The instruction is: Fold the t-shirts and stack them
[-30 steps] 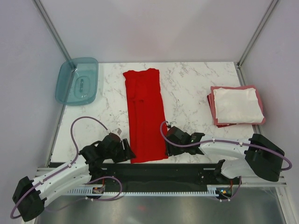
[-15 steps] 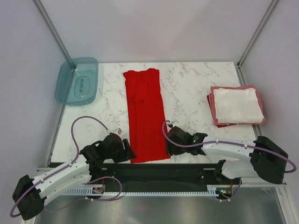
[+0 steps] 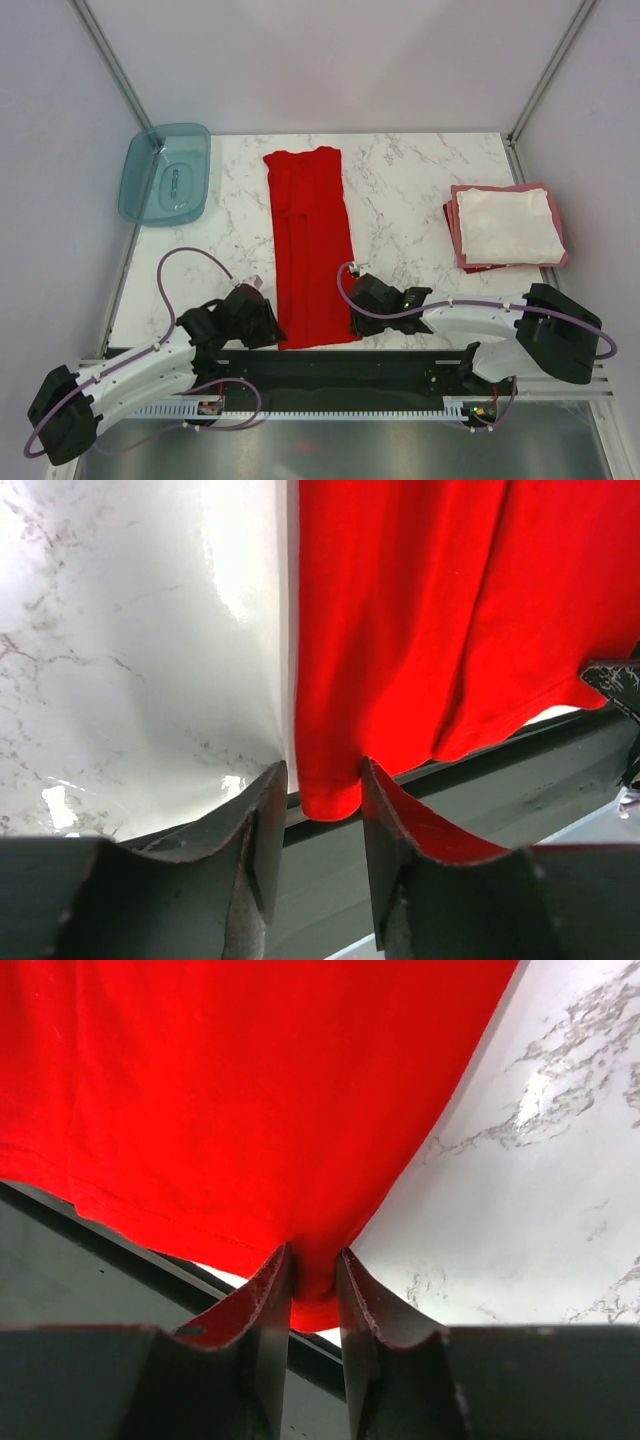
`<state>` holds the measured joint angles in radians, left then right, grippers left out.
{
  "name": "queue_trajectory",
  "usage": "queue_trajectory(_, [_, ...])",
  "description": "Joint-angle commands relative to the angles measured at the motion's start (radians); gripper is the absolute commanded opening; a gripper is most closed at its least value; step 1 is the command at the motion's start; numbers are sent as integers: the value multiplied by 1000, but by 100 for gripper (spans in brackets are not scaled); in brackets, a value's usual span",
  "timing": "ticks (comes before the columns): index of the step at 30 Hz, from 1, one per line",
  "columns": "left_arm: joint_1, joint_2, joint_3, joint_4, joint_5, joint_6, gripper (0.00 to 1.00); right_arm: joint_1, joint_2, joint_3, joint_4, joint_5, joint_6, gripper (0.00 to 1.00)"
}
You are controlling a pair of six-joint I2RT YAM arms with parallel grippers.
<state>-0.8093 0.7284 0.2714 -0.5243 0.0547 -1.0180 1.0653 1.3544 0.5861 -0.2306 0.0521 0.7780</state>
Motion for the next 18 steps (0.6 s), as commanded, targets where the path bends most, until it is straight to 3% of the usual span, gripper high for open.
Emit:
queue_trajectory(1, [-5,25,20,-6,-16,-16,41,12,18,6,-13,-18,9,31])
queue_trajectory(3, [-5,32,15,4,-18,-16,36,12,23,8,-12,-24,9,30])
queue_trajectory(6, [-5,37,6,26,-12,-17,20,13,28,11,-10,-29,6,23])
queue_trajectory(7, [-5,36,8,26,-12,-17,4,13,29,14,-10,-34,4,14])
queue_trajectory(10, [-5,31,25,27,-4,-8,2,12,14,21,-18,-29,3,0])
queue_trajectory(18, [7,100,170,52,8,47,2,5,-14,129,-102,35,-26,0])
